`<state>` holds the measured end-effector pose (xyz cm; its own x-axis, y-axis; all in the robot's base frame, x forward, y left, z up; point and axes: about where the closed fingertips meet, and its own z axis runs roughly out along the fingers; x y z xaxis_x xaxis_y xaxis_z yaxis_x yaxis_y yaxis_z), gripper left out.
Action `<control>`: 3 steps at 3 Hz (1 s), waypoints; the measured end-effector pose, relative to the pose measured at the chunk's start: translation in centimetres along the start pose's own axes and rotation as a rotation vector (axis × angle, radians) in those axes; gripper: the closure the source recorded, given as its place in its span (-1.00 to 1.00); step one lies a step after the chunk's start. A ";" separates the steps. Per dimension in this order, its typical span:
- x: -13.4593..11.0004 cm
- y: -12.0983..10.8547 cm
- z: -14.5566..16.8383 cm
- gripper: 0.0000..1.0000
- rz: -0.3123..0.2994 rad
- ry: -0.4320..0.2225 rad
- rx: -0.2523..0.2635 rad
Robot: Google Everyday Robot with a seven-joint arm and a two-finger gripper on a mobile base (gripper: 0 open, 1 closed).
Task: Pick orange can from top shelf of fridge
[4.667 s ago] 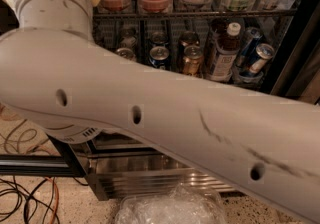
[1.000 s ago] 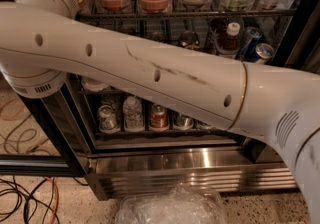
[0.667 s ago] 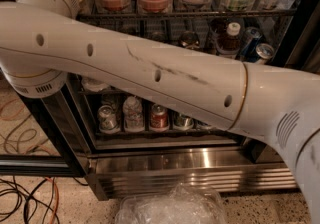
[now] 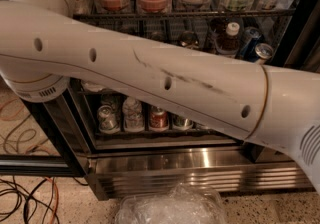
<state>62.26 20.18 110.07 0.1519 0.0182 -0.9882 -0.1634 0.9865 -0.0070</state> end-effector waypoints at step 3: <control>0.1 0.0 -0.3 1.00 0.011 0.007 -0.030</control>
Offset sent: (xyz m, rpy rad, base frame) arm -0.0770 -0.0049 -0.0129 0.0726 0.1101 0.4476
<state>61.97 20.18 109.98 0.1435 0.0281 -0.9892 -0.1947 0.9809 -0.0004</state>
